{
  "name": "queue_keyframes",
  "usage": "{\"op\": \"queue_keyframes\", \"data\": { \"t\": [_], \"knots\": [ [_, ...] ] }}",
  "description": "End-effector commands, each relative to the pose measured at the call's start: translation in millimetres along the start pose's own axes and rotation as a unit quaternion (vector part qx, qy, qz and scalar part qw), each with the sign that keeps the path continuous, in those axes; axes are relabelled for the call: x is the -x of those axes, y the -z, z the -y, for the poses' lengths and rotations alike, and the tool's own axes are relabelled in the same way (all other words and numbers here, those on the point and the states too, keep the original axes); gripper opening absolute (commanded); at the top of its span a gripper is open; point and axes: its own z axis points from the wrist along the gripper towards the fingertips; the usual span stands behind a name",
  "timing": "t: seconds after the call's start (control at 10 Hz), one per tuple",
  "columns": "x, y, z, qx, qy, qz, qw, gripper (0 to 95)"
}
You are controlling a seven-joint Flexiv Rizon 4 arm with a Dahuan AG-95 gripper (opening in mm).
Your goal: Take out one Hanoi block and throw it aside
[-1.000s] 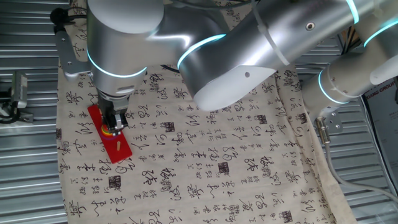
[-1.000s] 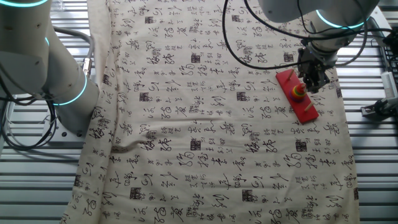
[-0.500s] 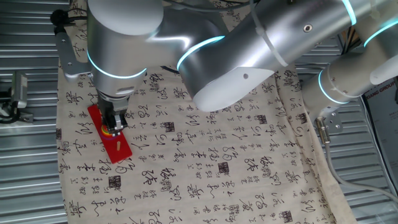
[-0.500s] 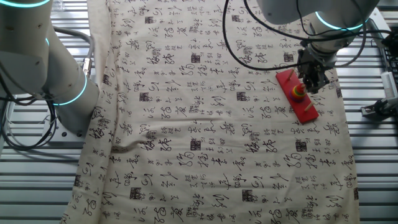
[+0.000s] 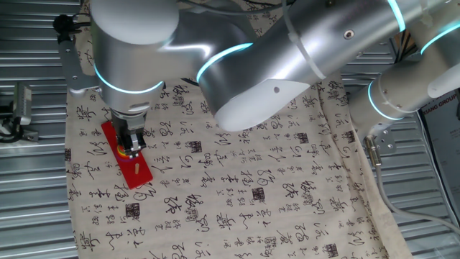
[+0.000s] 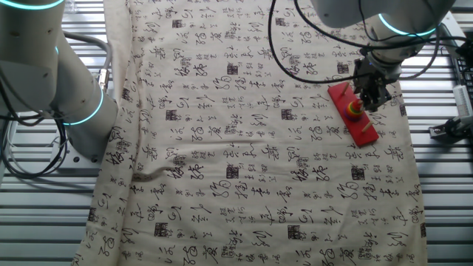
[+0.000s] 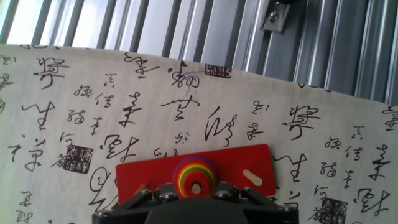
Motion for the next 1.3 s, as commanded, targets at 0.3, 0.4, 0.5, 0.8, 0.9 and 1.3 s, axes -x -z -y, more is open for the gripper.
{"op": "queue_keyframes", "data": {
  "t": [0.3,0.4,0.5,0.8,0.9,1.3],
  "knots": [
    [-0.4,-0.2,-0.3,0.002,-0.003,-0.005,1.0,19.0],
    [-0.5,-0.5,-0.3,0.002,-0.003,-0.005,1.0,19.0],
    [-0.6,-1.3,-0.4,0.002,-0.003,-0.004,1.0,19.0],
    [-0.8,-2.2,-0.4,0.001,-0.003,-0.002,1.0,19.0],
    [-0.8,-2.2,-0.4,0.001,-0.003,-0.002,1.0,38.0],
    [-0.8,-2.5,-0.4,0.001,-0.003,0.0,1.0,38.0]
  ]
}}
